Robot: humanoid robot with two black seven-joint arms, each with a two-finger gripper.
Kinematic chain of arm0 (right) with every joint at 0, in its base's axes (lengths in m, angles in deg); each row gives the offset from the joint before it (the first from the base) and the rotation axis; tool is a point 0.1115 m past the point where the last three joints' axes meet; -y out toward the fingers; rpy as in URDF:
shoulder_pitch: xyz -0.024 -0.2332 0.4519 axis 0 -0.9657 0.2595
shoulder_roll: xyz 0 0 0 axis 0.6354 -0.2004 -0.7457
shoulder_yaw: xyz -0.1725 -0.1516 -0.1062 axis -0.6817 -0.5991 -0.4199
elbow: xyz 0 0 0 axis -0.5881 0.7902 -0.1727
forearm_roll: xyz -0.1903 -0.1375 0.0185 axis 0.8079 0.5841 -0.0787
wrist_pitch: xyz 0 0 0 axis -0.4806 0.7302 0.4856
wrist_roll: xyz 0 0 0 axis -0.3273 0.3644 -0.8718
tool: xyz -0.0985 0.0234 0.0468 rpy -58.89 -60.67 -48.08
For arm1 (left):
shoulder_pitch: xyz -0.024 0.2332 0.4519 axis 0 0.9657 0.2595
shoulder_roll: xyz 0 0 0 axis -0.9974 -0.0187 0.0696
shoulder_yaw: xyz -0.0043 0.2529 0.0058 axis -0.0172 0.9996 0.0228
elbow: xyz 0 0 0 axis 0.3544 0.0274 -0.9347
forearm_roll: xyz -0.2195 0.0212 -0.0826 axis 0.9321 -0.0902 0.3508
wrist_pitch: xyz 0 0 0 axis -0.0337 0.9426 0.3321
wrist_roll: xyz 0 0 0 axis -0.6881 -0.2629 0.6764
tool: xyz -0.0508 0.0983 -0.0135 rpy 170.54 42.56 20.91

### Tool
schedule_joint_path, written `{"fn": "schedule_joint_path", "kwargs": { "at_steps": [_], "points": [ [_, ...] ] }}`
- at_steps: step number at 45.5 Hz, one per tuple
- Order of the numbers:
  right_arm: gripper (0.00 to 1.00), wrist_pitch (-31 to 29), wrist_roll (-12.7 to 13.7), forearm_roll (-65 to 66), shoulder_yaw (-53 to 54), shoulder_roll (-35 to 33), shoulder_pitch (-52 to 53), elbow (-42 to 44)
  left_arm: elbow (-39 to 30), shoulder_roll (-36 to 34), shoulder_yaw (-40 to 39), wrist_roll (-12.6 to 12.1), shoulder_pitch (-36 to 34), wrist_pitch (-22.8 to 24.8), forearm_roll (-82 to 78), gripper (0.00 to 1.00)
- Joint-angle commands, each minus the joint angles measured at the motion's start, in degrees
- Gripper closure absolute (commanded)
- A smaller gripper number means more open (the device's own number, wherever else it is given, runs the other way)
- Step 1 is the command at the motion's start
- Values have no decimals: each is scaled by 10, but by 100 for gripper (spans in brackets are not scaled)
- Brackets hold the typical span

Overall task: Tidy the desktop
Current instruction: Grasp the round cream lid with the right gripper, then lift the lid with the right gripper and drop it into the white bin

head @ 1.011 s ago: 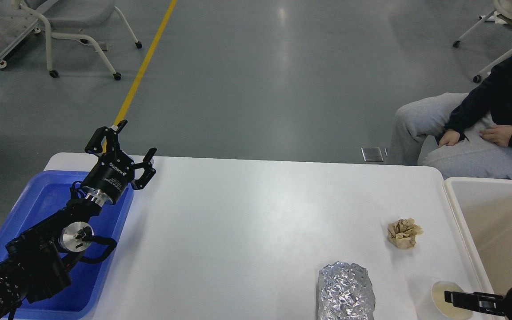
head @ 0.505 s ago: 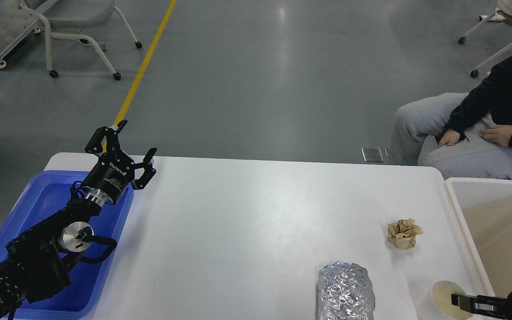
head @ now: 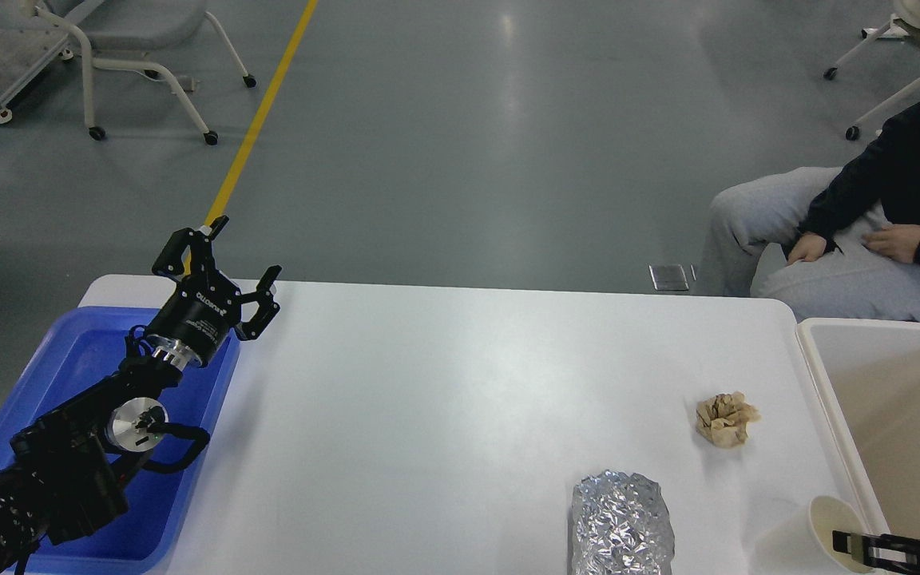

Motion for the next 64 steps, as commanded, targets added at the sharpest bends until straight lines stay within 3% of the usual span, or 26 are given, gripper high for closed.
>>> {"fn": "schedule_joint_path", "kwargs": {
  "at_steps": [1,19,32,41,48,57,64],
  "points": [
    [100,-32,-22,0,7,-76,29,-61,0,0,0,0,0,0,0,0],
    [100,-321,-47,0,63,-243,207,-109,0,0,0,0,0,0,0,0],
    [100,-441,-48,-5,171,-276,227,-89,0,0,0,0,0,0,0,0],
    [100,-443,-47,-14,182,-263,234,-13,0,0,0,0,0,0,0,0],
    [100,-414,-43,-35,183,-217,237,96,0,0,0,0,0,0,0,0],
    [100,-335,-40,-188,149,-119,191,271,0,0,0,0,0,0,0,0],
    [100,-302,-40,-327,148,-47,125,353,0,0,0,0,0,0,0,0]
  ]
}}
